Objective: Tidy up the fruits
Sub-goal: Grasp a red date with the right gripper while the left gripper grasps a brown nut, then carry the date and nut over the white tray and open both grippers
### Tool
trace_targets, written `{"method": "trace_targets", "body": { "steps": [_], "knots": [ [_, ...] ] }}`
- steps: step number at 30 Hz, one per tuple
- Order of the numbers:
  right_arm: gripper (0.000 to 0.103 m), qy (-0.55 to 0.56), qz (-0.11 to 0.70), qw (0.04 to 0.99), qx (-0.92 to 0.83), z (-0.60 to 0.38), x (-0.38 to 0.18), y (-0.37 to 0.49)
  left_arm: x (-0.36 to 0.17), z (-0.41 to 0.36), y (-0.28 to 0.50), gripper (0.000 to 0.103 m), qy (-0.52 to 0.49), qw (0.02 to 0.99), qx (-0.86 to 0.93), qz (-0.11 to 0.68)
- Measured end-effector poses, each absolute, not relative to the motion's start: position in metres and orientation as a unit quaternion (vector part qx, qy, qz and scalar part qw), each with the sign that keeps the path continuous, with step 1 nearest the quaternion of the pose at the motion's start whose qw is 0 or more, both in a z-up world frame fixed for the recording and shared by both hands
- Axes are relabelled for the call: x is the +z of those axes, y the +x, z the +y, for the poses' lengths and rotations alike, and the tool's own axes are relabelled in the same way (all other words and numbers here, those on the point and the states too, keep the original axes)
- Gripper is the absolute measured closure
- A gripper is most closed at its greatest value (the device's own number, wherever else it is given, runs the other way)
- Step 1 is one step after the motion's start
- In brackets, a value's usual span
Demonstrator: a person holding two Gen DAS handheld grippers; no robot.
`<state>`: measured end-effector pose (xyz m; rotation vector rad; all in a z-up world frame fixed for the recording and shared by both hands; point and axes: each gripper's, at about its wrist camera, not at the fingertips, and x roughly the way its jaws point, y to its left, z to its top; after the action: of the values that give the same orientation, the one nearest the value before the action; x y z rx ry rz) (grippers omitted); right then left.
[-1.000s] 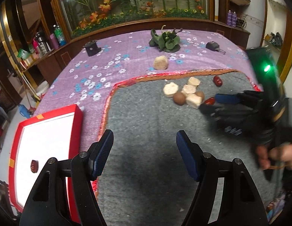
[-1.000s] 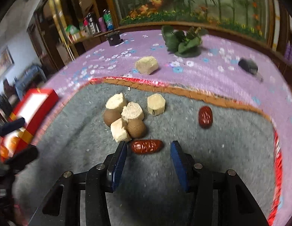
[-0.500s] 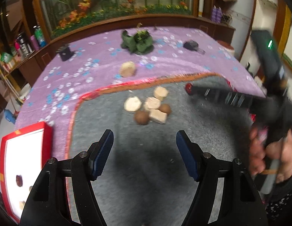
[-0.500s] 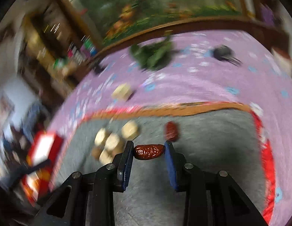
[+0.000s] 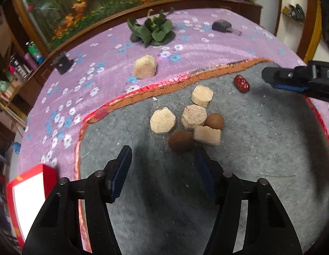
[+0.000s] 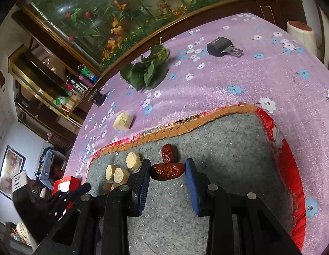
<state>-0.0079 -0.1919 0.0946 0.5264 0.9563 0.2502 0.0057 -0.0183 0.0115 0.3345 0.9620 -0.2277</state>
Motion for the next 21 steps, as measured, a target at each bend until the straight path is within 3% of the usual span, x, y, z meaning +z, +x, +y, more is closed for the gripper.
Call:
{"method": "trace_targets", "body": {
  "steps": [6,8,10,21],
  "knots": [
    [0.070,0.257,0.455,0.845,0.113,-0.196,0.091,-0.006,0.003,-0.018,0.024,0.067,0.125,0.861,-0.149,0.471],
    [0.070,0.257,0.458,0.843,0.114,-0.195,0.089,-0.005,0.003,-0.017,0.026,0.068,0.106,0.864,-0.154,0.468],
    [0.070,0.256,0.460,0.842,0.115,-0.194,0.088,-0.005,0.003,-0.018,0.024,0.079,0.101,0.866,-0.160,0.463],
    [0.070,0.250,0.451,0.846,0.136,-0.187,0.091,-0.007,0.020,0.005,-0.018,0.079,0.072,0.891,-0.115,0.434]
  ]
}}
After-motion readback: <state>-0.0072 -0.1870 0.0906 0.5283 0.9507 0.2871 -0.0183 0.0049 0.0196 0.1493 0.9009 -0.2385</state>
